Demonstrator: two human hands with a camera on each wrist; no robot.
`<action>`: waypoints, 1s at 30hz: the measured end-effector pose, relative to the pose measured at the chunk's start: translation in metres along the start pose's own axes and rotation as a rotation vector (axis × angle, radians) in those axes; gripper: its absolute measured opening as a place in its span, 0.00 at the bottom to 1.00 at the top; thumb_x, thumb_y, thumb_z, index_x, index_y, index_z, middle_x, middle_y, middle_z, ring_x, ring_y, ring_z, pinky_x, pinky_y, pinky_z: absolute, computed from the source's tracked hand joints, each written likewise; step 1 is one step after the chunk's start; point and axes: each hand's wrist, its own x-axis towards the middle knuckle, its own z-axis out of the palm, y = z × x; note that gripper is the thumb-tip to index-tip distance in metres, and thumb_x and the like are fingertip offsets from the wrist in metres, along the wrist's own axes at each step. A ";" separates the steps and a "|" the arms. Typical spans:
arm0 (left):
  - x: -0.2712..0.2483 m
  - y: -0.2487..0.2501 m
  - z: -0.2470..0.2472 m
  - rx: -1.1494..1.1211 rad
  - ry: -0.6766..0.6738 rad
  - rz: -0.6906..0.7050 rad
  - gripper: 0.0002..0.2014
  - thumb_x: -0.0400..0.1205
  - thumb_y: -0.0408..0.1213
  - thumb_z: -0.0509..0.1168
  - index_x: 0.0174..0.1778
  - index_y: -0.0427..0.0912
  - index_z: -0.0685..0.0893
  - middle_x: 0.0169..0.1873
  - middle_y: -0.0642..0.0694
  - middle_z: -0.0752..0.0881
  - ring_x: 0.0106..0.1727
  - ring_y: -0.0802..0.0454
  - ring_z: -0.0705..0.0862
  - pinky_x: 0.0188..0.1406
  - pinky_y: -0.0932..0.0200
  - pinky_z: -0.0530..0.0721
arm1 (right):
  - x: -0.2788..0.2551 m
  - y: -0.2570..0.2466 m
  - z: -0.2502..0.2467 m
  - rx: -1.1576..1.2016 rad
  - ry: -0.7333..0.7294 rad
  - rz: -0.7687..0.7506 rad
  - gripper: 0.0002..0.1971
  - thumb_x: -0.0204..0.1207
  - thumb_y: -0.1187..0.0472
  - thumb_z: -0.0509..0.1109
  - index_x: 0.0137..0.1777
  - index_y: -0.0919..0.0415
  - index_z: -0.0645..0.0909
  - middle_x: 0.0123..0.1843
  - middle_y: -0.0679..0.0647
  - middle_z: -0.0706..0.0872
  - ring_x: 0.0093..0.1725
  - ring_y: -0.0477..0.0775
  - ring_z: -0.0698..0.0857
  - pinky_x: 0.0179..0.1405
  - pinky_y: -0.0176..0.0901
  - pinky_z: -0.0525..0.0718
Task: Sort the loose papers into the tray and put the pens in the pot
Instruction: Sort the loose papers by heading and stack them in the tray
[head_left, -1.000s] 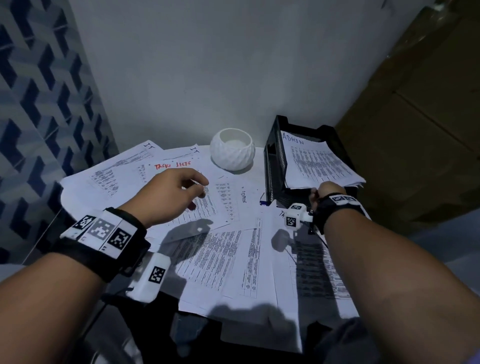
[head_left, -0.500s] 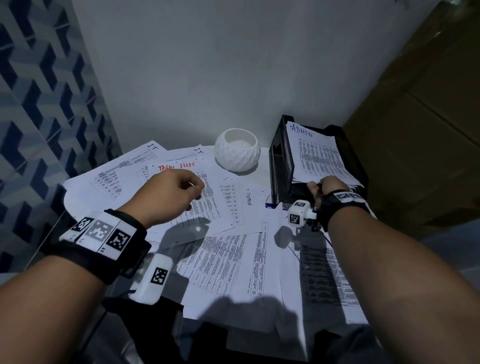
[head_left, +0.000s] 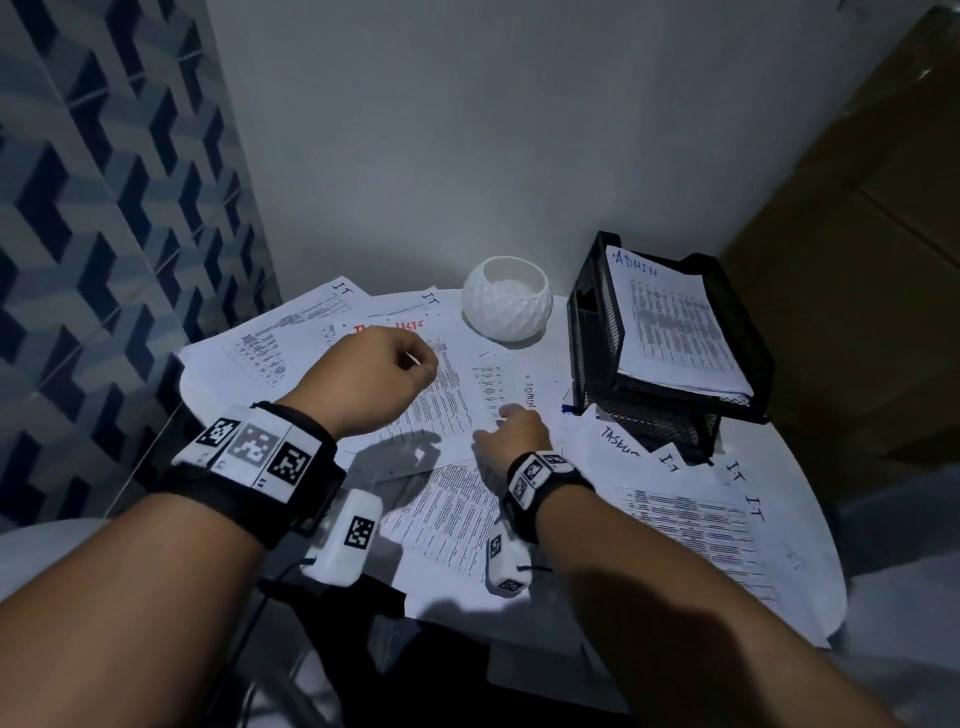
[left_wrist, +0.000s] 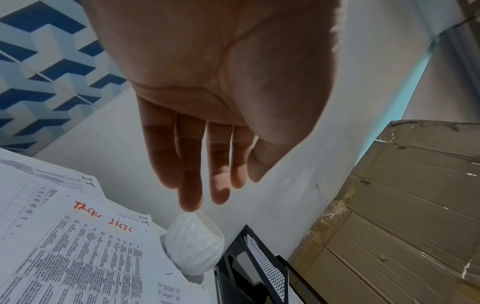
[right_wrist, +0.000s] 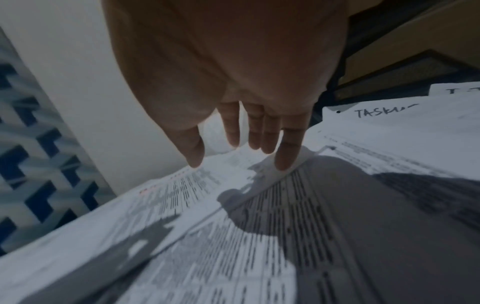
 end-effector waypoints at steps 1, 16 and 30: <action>0.000 -0.003 -0.002 0.004 0.000 -0.006 0.04 0.85 0.46 0.68 0.47 0.56 0.88 0.44 0.58 0.91 0.46 0.54 0.90 0.30 0.63 0.74 | 0.000 -0.002 0.008 -0.114 0.000 0.000 0.32 0.73 0.47 0.76 0.75 0.59 0.77 0.72 0.59 0.80 0.71 0.63 0.80 0.66 0.54 0.85; 0.015 -0.017 -0.007 0.077 -0.068 -0.048 0.06 0.84 0.49 0.68 0.46 0.56 0.89 0.43 0.57 0.91 0.43 0.54 0.88 0.38 0.60 0.78 | 0.019 -0.004 0.028 -0.218 0.025 0.085 0.06 0.75 0.66 0.70 0.37 0.61 0.80 0.38 0.57 0.87 0.34 0.58 0.85 0.33 0.43 0.85; 0.018 -0.018 -0.001 0.236 -0.108 -0.107 0.09 0.83 0.53 0.69 0.55 0.56 0.89 0.51 0.56 0.90 0.51 0.52 0.86 0.46 0.57 0.79 | -0.007 0.004 -0.044 0.782 0.076 0.134 0.12 0.86 0.71 0.59 0.63 0.56 0.75 0.53 0.64 0.82 0.28 0.62 0.89 0.32 0.63 0.93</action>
